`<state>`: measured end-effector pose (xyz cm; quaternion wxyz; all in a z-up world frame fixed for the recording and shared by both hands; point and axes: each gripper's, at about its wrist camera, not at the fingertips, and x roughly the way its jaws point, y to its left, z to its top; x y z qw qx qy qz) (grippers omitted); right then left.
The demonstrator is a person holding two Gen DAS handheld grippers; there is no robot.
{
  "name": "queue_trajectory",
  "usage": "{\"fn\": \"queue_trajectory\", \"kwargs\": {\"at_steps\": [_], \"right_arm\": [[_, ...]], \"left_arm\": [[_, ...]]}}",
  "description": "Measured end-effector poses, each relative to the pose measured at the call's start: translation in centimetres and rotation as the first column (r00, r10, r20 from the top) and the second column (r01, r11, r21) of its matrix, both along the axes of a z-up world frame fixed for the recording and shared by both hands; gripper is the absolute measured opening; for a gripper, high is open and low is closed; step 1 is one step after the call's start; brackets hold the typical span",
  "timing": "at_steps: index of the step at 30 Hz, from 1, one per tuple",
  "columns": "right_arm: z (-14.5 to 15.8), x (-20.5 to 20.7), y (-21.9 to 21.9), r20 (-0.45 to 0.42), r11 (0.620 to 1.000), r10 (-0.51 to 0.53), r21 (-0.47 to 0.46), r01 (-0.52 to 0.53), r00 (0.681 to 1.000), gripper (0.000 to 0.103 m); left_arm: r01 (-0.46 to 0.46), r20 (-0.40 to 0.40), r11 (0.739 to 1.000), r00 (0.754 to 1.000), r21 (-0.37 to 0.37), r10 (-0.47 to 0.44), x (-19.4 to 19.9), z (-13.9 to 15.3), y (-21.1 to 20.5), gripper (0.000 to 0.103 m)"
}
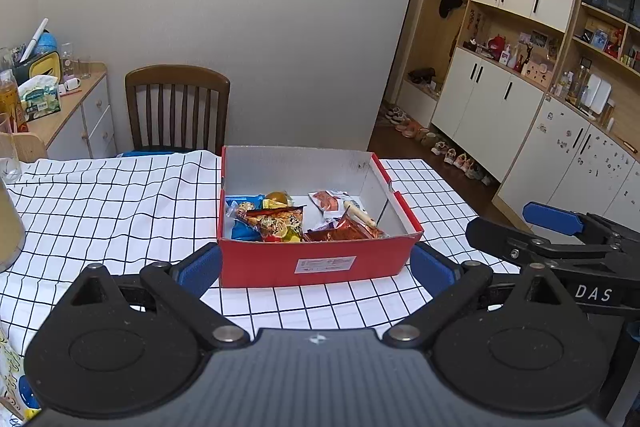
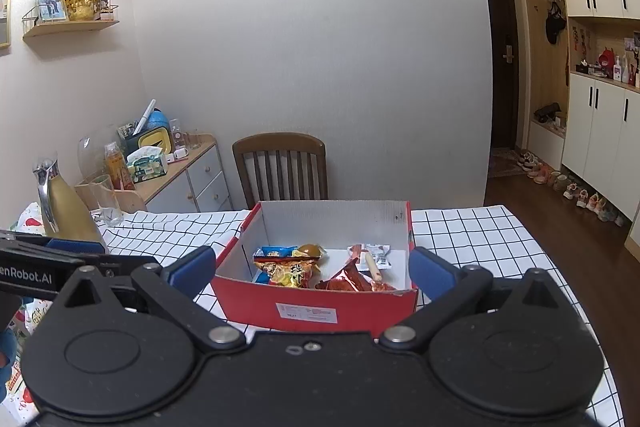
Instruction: Organize snacks
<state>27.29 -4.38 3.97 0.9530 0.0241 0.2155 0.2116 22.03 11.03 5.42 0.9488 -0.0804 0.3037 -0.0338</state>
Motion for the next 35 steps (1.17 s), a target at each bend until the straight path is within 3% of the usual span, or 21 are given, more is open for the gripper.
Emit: {"fn": "queue_trajectory", "kwargs": {"at_steps": [35], "right_arm": [[-0.5,0.3,-0.1,-0.03,1.0,-0.014,-0.005,0.014,0.999,0.103]], "left_arm": [[0.025,-0.029,1.0,0.999,-0.002,-0.026,1.0,-0.7,-0.3,0.101]]}}
